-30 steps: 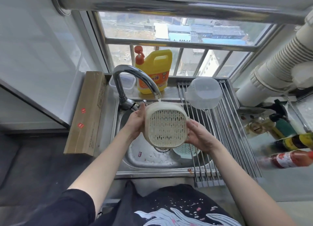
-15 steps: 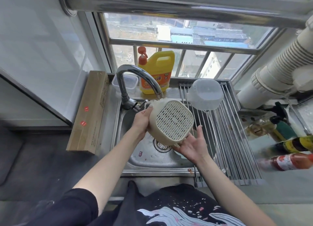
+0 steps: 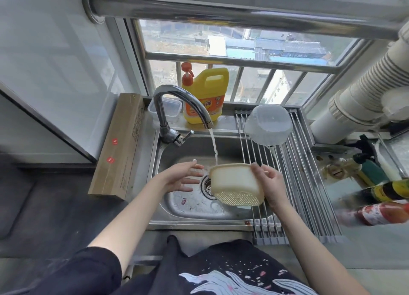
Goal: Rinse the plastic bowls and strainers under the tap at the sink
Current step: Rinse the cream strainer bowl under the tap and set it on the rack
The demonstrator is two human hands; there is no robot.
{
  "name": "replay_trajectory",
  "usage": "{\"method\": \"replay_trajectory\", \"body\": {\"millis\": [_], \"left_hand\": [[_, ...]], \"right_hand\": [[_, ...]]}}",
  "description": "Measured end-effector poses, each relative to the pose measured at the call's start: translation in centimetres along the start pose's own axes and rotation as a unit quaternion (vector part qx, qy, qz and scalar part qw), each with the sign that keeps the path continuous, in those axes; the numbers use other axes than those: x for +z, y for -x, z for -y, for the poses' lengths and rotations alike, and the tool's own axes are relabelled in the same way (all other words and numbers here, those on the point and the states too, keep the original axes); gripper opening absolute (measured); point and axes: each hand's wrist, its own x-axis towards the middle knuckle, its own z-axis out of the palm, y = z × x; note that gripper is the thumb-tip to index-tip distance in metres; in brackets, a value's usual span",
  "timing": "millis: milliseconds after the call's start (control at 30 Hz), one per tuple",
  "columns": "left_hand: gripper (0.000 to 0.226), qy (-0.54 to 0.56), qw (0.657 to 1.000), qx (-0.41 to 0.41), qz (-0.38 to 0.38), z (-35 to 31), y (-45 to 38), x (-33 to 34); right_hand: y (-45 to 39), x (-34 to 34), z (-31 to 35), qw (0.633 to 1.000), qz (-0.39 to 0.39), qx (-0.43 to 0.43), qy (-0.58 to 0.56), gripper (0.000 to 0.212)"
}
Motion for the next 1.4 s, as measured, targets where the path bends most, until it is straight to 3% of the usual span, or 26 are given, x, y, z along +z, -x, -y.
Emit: {"method": "replay_trajectory", "body": {"millis": [67, 133, 367, 500, 634, 700, 800, 867, 934, 1067, 1167, 1400], "left_hand": [[0.033, -0.016, 1.000, -0.005, -0.014, 0.1, -0.1, 0.4], [0.032, -0.030, 0.999, -0.003, -0.027, 0.0, 0.2, 0.6], [0.027, -0.035, 0.999, 0.006, -0.041, 0.2, 0.7, 0.8], [0.027, -0.035, 0.999, 0.009, -0.036, -0.2, 0.7, 1.5], [0.037, -0.089, 0.996, 0.016, -0.003, -0.4, 0.8, 2.2], [0.047, -0.144, 0.988, -0.004, 0.059, -0.4, 0.9, 2.8], [0.061, -0.162, 0.978, -0.002, 0.128, -0.9, 0.5, 4.8], [0.062, -0.121, 0.983, 0.015, 0.136, -1.5, -0.1, 7.0], [0.062, -0.122, 0.986, 0.045, 0.109, -2.1, -1.1, 9.8], [0.069, -0.215, 0.968, 0.127, 0.023, -3.2, -3.4, 14.5], [0.064, -0.238, 0.954, 0.180, -0.002, -3.9, -5.0, 16.3], [0.073, -0.405, 0.906, 0.123, -0.010, -3.1, -8.1, 16.6]], "right_hand": [[0.1, 0.2, -0.2, 1.000, -0.015, 0.007, 0.017, 0.070], [-0.3, 0.2, -0.4, 0.999, -0.033, 0.016, -0.040, 0.066], [-0.8, 0.0, -0.7, 0.999, -0.015, 0.019, -0.023, 0.080], [-1.4, 0.1, -0.8, 0.999, -0.027, 0.033, 0.014, 0.048], [-1.9, -0.3, -0.5, 0.998, -0.024, 0.057, 0.021, 0.053], [-2.3, -1.6, -1.3, 0.992, -0.022, 0.117, 0.034, 0.061], [-3.2, -4.9, -2.4, 0.968, 0.002, 0.251, -0.033, 0.068], [-3.6, -7.0, -2.6, 0.954, 0.010, 0.291, -0.069, 0.057], [-4.4, -8.4, -2.8, 0.955, -0.020, 0.279, -0.101, 0.051], [-5.7, -9.7, -2.5, 0.976, -0.109, 0.157, -0.105, 0.060], [-6.2, -10.0, -2.0, 0.984, -0.129, 0.116, -0.037, 0.067], [-9.1, -10.3, -3.0, 0.971, -0.129, 0.065, 0.193, 0.054]]}}
